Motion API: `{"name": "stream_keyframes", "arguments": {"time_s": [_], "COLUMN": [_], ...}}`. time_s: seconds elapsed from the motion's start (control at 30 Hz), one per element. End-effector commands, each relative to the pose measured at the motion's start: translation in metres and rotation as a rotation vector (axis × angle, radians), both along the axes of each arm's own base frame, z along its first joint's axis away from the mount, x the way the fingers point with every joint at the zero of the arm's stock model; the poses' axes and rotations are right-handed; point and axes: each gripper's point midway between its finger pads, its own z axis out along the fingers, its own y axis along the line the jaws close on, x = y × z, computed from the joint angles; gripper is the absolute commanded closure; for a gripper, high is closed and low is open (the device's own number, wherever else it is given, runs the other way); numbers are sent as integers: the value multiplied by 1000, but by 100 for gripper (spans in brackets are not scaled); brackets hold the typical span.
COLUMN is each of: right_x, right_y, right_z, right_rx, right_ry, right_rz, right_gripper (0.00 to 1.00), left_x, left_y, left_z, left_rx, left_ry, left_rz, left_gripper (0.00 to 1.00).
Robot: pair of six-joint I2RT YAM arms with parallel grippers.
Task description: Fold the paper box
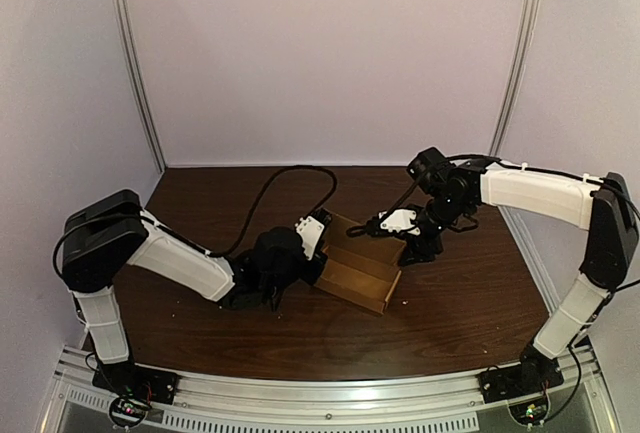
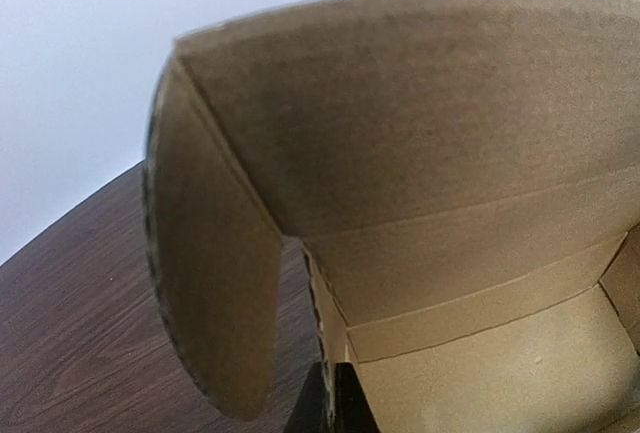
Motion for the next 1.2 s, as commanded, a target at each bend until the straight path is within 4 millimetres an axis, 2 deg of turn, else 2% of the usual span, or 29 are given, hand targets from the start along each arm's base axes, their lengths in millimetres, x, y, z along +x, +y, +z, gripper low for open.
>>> {"name": "stream_keyframes", "arguments": {"time_s": [0.0, 0.23, 0.4, 0.57, 0.77, 0.97, 1.17], "right_x": [-2, -25, -38, -41, -41, -35, -42], "right_y": [7, 0, 1, 5, 12, 15, 15], "right_z": [3, -5, -8, -10, -9, -3, -4], "right_rx": [67, 55, 46, 49, 68, 94, 95], "right_ry": [-9, 15, 38, 53, 52, 20, 33], "right_rz": [-24, 15, 36, 27, 10, -36, -22], "right_gripper": [38, 37, 37, 37, 39, 42, 42], "left_x": [-8, -15, -17, -17, -22, -26, -31], "left_y": [-16, -8, -4, 0, -5, 6, 13], "left_z": [-5, -10, -19, -21, -15, -17, -24], "left_rx": [-37, -138, -168, -207, -205, -200, -203], "left_ry": [30, 46, 77, 109, 84, 40, 33], "left_rz": [-65, -60, -44, -7, 3, 45, 53], "left_gripper": [100, 100, 100, 100, 98, 100, 100]}}
